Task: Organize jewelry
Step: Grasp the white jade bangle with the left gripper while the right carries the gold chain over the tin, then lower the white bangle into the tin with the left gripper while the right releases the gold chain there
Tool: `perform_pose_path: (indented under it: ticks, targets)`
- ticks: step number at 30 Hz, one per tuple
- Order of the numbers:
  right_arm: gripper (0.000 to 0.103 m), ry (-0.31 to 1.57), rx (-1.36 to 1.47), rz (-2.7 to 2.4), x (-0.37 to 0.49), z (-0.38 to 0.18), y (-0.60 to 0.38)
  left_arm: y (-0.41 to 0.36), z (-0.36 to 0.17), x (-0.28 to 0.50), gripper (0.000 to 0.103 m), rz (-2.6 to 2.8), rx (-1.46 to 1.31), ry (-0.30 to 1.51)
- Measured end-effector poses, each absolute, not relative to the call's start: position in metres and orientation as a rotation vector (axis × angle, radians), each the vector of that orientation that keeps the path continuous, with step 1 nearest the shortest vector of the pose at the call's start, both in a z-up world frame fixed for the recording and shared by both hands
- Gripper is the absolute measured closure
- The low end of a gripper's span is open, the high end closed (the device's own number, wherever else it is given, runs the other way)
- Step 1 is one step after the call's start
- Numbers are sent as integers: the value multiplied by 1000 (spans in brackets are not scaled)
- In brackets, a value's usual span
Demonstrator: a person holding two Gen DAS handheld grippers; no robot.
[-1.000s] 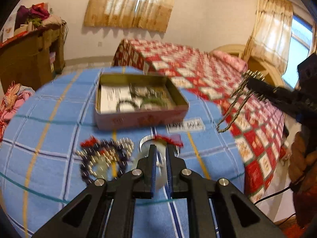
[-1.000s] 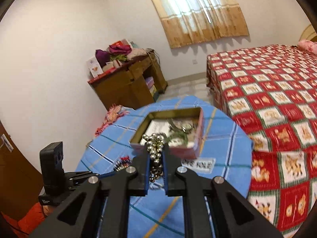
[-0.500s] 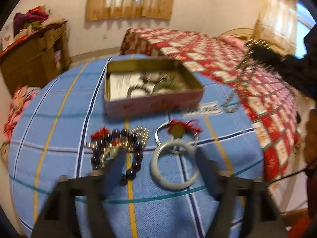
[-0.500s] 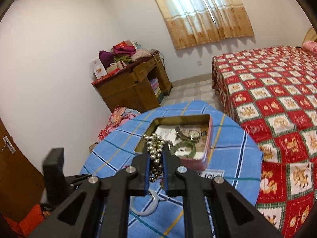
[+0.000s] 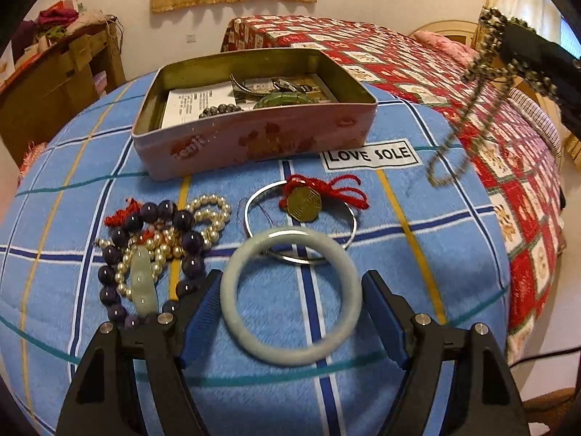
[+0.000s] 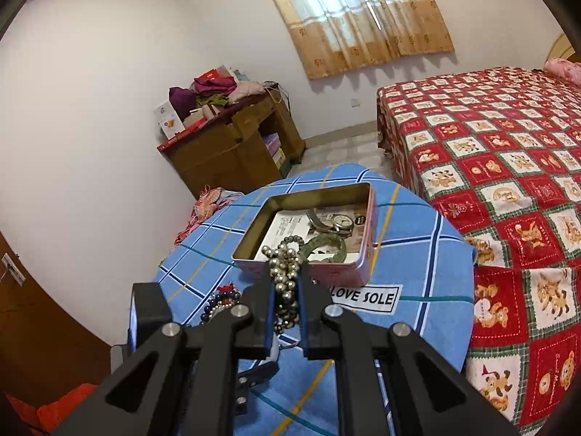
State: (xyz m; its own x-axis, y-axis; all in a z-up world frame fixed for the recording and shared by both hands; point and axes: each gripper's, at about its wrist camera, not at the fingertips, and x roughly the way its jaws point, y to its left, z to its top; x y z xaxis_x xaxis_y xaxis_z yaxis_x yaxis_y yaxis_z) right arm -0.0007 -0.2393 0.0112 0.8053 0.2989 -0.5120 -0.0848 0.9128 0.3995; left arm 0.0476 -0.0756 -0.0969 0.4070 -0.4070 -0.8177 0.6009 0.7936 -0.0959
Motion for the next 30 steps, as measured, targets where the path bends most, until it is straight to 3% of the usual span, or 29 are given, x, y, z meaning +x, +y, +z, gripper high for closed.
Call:
perform_pose_path:
  ticks: [9, 18, 26, 30]
  targets:
    - [90, 594, 380, 197, -1, 11, -242, -50, -92, 46, 28, -685, 95, 945]
    - [90, 581, 370, 204, 13, 18, -245, -25, -52, 53, 28, -652, 45, 857]
    - [90, 483, 343, 254, 59, 55, -248, -35, -9, 98, 28, -642, 43, 734]
    - [90, 499, 360, 261, 99, 47, -253, -53, -7, 130, 28, -629, 64, 703]
